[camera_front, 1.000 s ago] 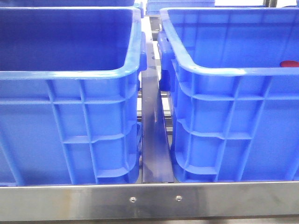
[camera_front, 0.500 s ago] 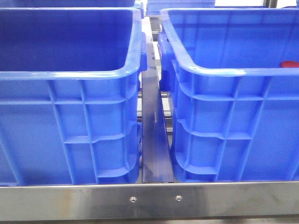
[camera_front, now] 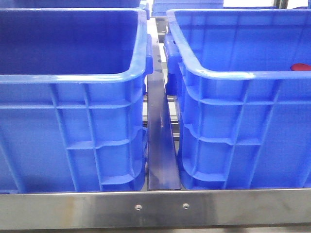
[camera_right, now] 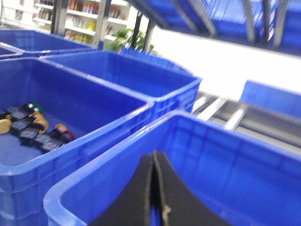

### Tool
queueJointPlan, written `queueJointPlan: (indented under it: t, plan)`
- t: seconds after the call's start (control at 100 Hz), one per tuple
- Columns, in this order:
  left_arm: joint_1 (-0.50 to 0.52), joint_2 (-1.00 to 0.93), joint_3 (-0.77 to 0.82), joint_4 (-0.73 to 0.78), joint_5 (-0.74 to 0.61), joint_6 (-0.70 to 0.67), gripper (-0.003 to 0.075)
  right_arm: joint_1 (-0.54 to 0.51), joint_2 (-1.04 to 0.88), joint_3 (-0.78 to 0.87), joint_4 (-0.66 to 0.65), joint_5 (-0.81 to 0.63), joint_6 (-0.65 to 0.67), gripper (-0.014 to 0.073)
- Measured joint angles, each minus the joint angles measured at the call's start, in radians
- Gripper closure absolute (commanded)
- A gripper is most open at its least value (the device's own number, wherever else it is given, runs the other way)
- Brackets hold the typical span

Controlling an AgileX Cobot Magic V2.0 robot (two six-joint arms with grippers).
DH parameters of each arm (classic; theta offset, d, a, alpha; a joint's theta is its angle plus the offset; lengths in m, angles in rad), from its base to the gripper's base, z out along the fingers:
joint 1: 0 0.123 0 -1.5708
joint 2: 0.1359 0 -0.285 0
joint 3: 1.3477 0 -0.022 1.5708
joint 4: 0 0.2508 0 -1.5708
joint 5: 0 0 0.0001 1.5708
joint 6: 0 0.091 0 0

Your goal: Pick red and yellow buttons and place in box

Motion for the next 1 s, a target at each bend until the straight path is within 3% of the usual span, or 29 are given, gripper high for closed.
queueJointPlan:
  t: [0.22,1.0]
  plan:
    - [0.0,-0.005,0.003,-0.002,0.008,0.0,0.0741,0.0,-0.131,0.023,0.0,-0.033,0.002,0.0657]
    - [0.0,-0.005,0.004,-0.017,0.062,-0.002,0.0741,0.0,-0.139,0.028,0.0,-0.041,0.002,0.0661]
